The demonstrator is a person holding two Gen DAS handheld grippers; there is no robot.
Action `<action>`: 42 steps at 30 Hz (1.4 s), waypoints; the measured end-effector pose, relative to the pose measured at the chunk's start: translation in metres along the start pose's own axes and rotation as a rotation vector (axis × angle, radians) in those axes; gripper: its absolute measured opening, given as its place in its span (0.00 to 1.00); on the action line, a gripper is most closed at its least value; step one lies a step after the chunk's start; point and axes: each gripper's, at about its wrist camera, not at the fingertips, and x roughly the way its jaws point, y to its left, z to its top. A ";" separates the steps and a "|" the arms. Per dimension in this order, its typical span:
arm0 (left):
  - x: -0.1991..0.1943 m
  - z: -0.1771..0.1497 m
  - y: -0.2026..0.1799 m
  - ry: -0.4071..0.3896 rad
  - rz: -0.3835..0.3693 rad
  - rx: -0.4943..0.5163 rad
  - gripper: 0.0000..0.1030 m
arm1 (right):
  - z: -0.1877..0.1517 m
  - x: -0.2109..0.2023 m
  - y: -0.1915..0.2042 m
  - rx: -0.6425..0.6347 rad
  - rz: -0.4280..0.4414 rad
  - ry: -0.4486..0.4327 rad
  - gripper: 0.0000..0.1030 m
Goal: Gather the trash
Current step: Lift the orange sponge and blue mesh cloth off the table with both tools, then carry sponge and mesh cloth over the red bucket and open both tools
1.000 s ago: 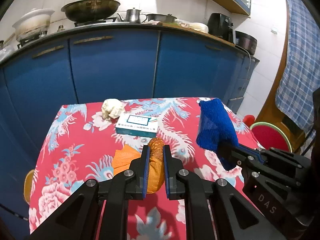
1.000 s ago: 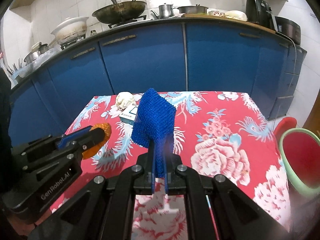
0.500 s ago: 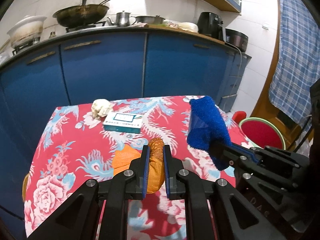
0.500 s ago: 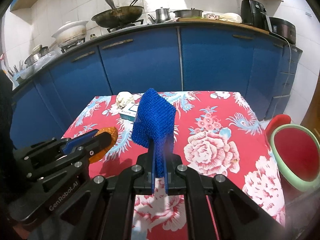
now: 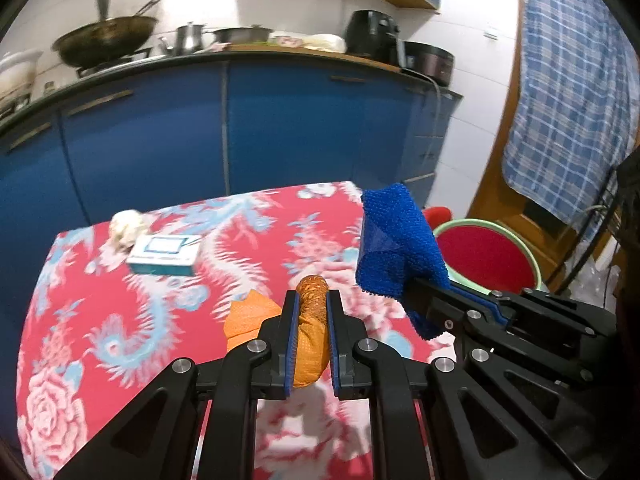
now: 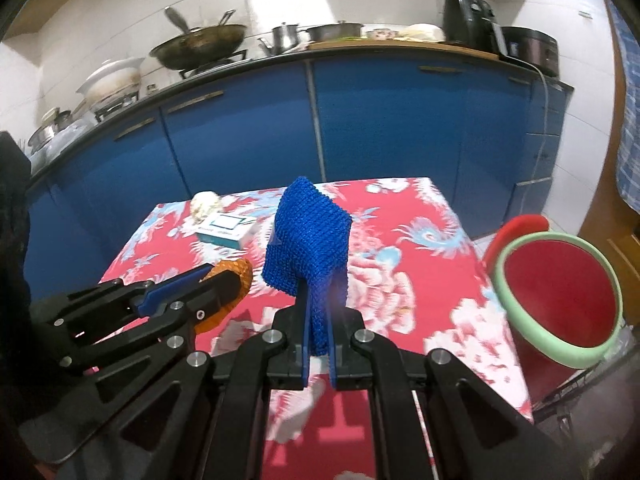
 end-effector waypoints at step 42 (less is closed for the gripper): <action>0.165 0.048 -0.245 0.101 -0.282 0.266 0.13 | -0.010 -0.010 -0.279 0.299 -0.354 -0.018 0.08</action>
